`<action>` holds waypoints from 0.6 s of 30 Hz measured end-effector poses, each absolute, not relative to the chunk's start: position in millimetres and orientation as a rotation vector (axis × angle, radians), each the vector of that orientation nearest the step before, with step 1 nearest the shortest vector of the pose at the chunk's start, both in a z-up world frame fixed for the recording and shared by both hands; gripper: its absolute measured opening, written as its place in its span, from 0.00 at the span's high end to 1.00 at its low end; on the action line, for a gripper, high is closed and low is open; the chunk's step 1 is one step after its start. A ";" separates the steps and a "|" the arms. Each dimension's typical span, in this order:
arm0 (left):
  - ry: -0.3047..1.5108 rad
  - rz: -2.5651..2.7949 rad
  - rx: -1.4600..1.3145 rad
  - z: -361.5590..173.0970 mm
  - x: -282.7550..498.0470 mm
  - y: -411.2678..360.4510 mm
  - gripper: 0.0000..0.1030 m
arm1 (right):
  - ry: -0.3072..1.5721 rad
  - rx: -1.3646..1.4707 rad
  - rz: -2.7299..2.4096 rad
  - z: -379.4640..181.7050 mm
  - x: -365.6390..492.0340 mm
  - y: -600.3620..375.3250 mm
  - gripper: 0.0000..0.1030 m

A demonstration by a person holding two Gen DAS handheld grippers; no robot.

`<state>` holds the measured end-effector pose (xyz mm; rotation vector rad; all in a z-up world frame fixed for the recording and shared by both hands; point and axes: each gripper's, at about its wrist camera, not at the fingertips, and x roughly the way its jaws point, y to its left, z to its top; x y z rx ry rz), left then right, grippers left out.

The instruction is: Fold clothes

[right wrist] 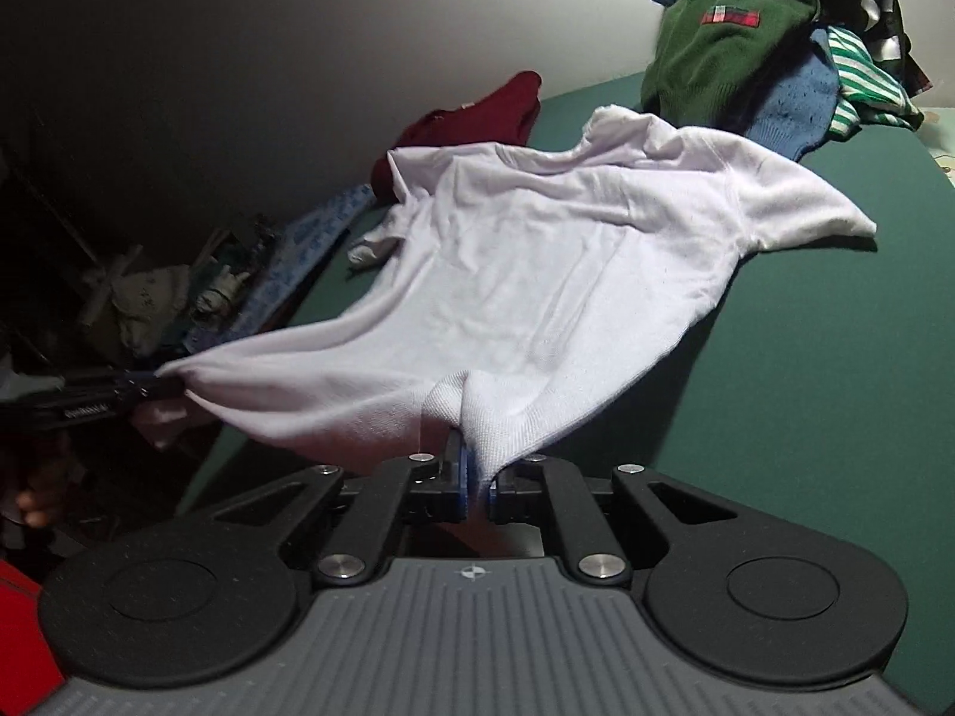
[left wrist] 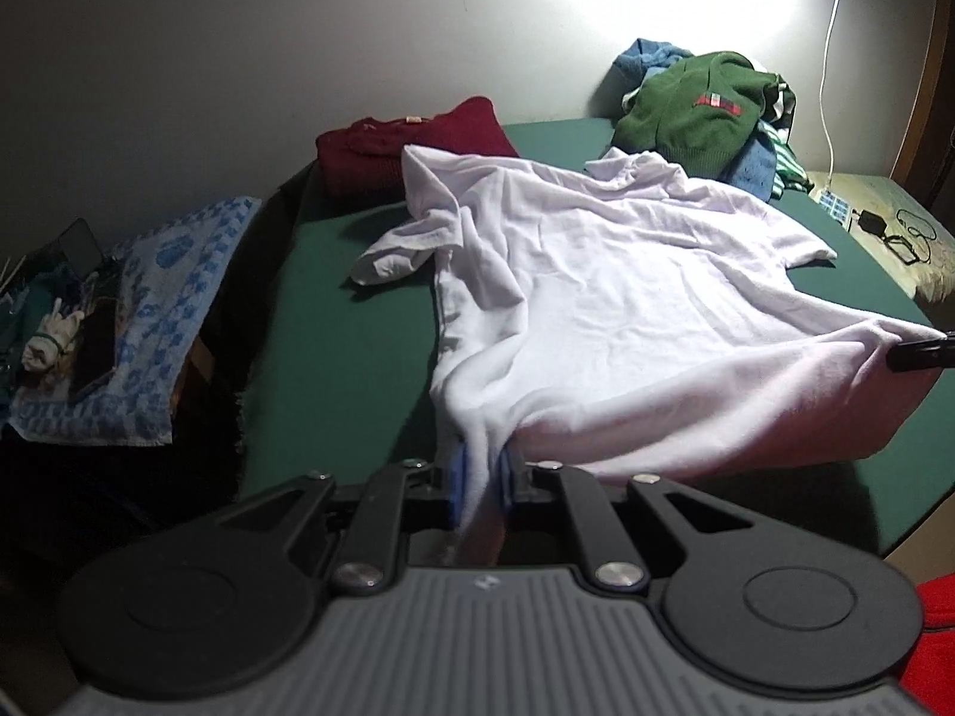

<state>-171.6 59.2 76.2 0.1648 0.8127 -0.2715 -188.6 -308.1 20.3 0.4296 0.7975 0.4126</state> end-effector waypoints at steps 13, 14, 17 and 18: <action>0.925 -0.238 0.124 42.8 -194.6 49.1 0.74 | 0.986 0.325 0.408 15.3 -202.2 -366.3 0.66; 0.958 -0.208 0.114 27.5 -189.6 55.3 0.73 | 1.006 0.321 0.401 5.3 -203.0 -364.7 0.59; 1.013 -0.104 0.117 -12.6 -176.0 73.4 0.52 | 1.071 0.307 0.393 -20.0 -203.1 -349.8 0.39; 1.023 -0.095 0.111 -19.2 -172.6 78.8 0.43 | 1.081 0.287 0.398 -24.6 -203.6 -342.7 0.39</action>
